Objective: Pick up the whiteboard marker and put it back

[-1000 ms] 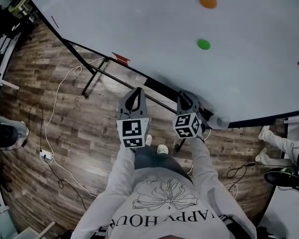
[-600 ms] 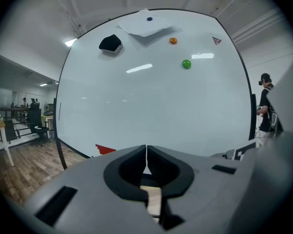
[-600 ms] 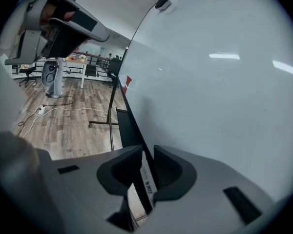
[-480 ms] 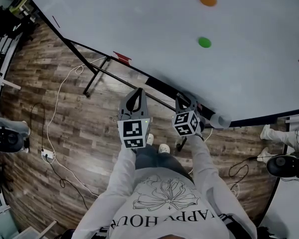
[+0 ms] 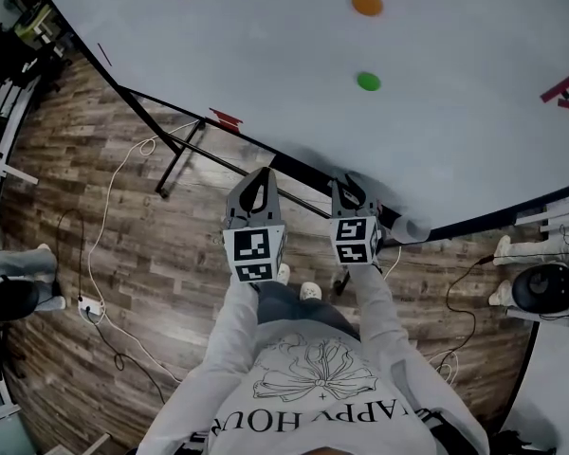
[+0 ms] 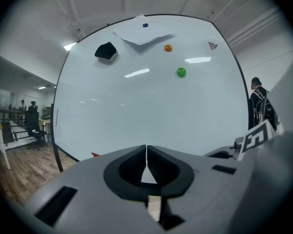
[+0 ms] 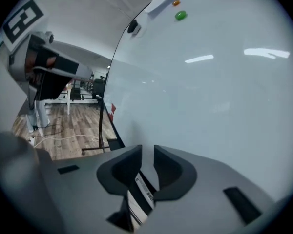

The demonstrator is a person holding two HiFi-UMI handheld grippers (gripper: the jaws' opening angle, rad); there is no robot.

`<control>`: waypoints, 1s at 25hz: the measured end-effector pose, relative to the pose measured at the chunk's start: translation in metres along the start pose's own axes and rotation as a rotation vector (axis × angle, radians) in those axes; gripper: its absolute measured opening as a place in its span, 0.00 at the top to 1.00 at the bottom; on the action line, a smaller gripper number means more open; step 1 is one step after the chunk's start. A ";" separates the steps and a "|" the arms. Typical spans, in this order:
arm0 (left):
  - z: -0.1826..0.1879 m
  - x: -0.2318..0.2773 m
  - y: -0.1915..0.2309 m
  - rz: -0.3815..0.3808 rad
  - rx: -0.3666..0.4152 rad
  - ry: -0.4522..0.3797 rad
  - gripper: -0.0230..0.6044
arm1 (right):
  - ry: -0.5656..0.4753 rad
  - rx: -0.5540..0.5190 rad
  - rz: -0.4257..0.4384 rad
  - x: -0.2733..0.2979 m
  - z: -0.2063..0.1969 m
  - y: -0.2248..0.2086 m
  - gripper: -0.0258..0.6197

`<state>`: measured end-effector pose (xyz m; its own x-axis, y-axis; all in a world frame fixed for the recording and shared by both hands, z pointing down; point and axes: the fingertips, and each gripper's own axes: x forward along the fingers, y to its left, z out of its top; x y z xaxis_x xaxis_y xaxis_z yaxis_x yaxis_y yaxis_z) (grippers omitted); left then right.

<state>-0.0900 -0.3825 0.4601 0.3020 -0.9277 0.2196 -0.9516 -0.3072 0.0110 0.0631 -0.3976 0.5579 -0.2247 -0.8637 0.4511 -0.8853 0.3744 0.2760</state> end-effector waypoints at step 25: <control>0.062 -0.002 -0.050 -0.085 0.027 -0.136 0.95 | -0.327 0.315 -0.217 -0.101 0.082 -0.076 0.94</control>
<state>-0.0399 -0.3781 0.3989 0.3882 -0.9177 0.0848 -0.9209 -0.3898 -0.0027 0.1199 -0.3668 0.4214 -0.0929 -0.9898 0.1080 -0.9944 0.0978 0.0411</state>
